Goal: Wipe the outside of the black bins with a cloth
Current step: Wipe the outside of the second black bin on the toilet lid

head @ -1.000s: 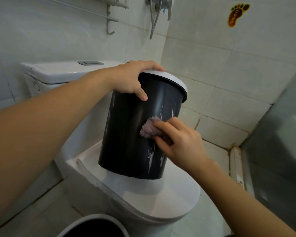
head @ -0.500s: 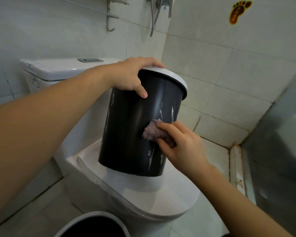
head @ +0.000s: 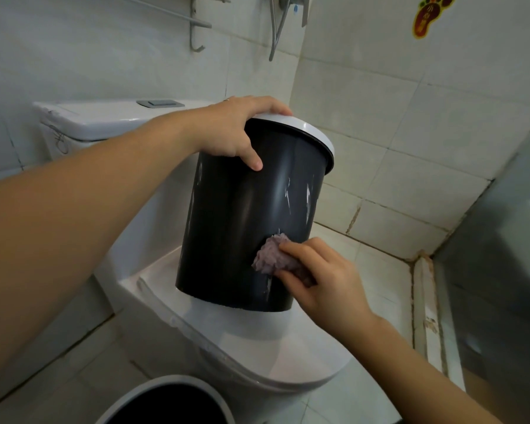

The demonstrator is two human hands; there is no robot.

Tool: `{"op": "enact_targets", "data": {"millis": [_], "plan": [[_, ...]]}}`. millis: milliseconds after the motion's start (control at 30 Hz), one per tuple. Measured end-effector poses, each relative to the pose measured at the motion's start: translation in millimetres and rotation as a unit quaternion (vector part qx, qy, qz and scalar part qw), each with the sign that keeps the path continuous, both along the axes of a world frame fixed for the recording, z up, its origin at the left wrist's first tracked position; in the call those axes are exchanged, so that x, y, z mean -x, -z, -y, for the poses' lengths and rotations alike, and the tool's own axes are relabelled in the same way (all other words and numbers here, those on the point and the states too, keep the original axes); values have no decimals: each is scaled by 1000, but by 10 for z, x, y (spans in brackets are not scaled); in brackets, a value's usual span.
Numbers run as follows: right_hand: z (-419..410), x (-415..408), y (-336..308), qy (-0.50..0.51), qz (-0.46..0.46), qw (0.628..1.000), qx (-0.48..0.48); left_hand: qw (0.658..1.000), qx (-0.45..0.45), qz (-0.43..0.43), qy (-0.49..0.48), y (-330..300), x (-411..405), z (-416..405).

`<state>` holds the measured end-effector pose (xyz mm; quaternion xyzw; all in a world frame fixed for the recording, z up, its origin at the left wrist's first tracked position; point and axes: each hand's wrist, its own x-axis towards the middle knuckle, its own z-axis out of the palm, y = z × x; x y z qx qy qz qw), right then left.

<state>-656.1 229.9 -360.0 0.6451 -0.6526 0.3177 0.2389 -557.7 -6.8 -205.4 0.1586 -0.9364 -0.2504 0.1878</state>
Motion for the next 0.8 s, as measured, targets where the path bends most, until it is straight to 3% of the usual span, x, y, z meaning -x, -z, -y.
{"op": "enact_targets", "data": {"millis": [233, 667, 800], "plan": [[-130, -59, 231, -80, -65, 991, -81, 1000, -11, -5, 1, 0, 3, -13], [-178, -42, 248, -67, -13, 997, -42, 996, -56, -64, 15, 71, 7, 14], [-198, -26, 230, -65, -35, 996, -50, 999, -4, -49, 1, 60, 48, -31]]}}
